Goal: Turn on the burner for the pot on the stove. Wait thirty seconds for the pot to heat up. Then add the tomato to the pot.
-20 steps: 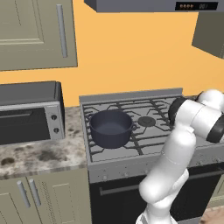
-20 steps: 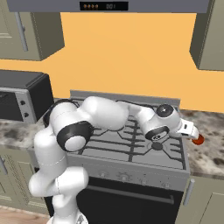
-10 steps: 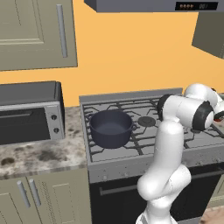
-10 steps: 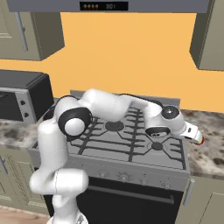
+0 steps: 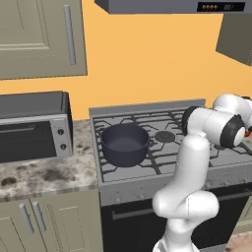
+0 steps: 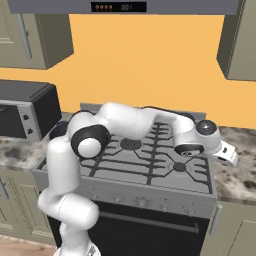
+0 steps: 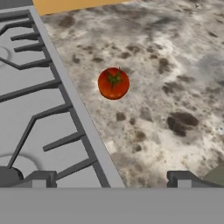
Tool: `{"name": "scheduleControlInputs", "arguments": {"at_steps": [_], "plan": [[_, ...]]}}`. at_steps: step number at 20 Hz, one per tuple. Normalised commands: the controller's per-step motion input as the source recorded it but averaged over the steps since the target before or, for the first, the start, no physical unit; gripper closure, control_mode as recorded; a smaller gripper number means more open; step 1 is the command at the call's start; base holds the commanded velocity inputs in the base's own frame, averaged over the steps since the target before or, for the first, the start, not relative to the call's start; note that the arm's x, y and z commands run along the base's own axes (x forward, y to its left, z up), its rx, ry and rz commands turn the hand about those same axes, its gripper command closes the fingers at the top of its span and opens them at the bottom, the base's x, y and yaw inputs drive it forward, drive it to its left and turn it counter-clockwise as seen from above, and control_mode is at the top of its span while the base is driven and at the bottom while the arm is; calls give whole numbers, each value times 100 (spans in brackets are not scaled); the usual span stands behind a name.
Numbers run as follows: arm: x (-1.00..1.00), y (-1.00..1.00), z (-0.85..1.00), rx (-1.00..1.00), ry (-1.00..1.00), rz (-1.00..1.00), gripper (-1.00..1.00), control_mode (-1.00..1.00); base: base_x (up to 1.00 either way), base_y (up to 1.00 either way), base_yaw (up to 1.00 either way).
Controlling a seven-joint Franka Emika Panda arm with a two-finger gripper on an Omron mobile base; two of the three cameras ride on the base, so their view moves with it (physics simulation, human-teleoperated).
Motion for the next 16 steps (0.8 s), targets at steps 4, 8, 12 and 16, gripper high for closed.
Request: {"name": "scheduleControlInputs", "arguments": {"at_steps": [4,8,12,16], "plan": [[17,0,0,0,0,0,-100,-100,0,0,0],[26,0,-2,0,0,0,-100,-100,0,0,0],[27,0,-3,0,0,0,-100,-100,0,0,0],[29,-11,-10,0,0,0,-100,-100,0,0,0]]}}
